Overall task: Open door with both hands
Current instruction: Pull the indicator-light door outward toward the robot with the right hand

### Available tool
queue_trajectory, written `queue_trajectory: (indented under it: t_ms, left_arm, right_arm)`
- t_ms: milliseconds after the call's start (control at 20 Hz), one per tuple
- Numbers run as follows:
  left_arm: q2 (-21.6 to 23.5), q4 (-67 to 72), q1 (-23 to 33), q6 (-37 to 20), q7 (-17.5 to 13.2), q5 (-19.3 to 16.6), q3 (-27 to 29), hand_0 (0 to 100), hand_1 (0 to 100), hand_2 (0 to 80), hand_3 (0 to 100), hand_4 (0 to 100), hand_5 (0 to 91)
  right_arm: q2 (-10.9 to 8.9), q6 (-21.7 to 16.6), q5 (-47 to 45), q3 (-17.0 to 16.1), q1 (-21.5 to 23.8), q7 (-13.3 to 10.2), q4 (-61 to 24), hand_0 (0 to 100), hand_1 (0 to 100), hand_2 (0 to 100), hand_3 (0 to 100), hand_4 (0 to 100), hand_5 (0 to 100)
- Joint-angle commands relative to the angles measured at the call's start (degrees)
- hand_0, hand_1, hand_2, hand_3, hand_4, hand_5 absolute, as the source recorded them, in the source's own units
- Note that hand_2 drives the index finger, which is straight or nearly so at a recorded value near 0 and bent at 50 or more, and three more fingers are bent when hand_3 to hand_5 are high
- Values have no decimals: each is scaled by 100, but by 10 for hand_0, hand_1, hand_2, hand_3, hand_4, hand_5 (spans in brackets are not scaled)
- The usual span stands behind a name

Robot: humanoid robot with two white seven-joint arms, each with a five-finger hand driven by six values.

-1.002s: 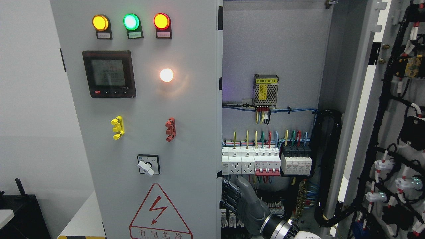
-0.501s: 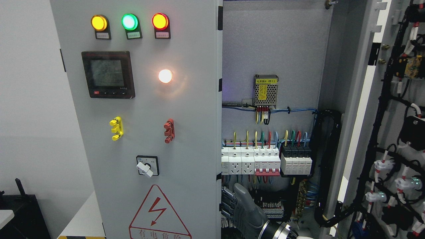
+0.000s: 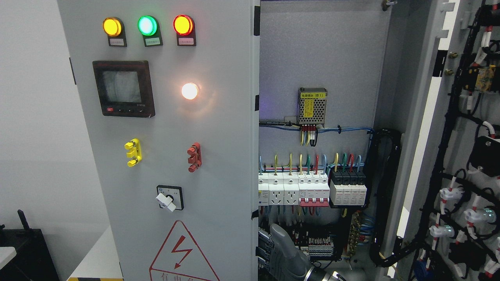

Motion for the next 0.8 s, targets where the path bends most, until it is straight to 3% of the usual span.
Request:
queue_trajectory:
  t_ms: [0,751]
  left_arm:
    - [0,0,0,-5,0,0,1,0,0,0,0,31,0]
    - [0,0,0,-5,0,0,-8,0,0,0,0,31,0]
  right_arm:
    - [17,-13,-6,135,86,3,-337,0,0,0,0,0,0]
    - [35,-13,-6,381,376,3,-935,0,0,0,0,0,0]
